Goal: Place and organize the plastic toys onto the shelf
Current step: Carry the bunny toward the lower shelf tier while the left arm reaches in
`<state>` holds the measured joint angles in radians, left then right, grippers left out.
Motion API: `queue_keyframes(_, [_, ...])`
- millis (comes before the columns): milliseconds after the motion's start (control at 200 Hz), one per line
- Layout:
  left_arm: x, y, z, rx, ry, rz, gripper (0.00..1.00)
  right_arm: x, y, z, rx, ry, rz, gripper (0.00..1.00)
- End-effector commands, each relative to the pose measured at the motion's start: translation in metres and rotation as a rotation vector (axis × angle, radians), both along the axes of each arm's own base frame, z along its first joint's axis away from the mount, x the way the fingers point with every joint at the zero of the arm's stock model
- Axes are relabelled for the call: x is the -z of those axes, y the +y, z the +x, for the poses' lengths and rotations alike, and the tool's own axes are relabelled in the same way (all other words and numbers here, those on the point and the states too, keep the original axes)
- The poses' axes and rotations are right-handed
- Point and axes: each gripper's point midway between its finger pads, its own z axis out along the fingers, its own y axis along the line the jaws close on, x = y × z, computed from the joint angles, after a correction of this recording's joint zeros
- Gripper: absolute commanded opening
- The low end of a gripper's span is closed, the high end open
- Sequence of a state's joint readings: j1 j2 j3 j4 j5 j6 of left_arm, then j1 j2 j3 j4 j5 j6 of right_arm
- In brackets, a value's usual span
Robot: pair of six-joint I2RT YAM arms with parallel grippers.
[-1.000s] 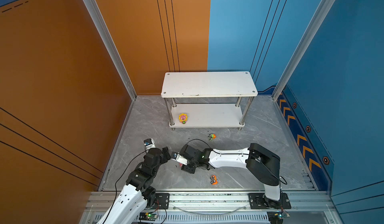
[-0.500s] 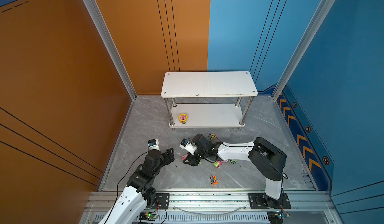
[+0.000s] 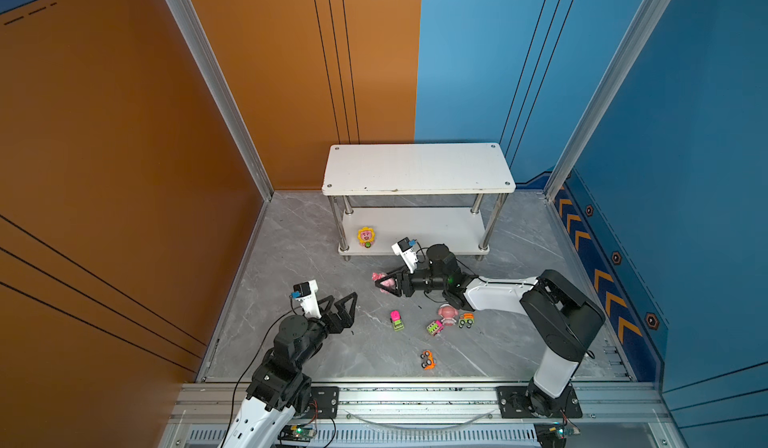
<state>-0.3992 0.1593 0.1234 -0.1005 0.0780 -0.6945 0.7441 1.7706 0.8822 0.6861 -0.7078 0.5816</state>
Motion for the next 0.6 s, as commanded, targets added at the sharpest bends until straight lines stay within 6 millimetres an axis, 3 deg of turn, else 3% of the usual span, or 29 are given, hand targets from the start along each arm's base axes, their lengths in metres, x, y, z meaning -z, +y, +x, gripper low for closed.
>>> queue_keyframes(0, [-0.02,-0.02,-0.002,0.108,-0.056,-0.093,0.98,-0.052,-0.002,-0.007,-0.036,-0.02,0.161,0.0])
queue_keyframes(215, [-0.05,-0.052,-0.002,0.275,-0.092,-0.119,0.97,-0.093,-0.008,-0.019,-0.071,-0.027,0.269,0.0])
queue_keyframes(380, [-0.077,-0.08,-0.006,0.403,-0.14,-0.124,0.88,-0.109,-0.012,-0.025,-0.081,-0.016,0.318,0.0])
queue_keyframes(596, [-0.105,-0.108,-0.016,0.53,-0.208,-0.144,0.87,-0.127,-0.013,-0.033,-0.113,0.003,0.393,0.0])
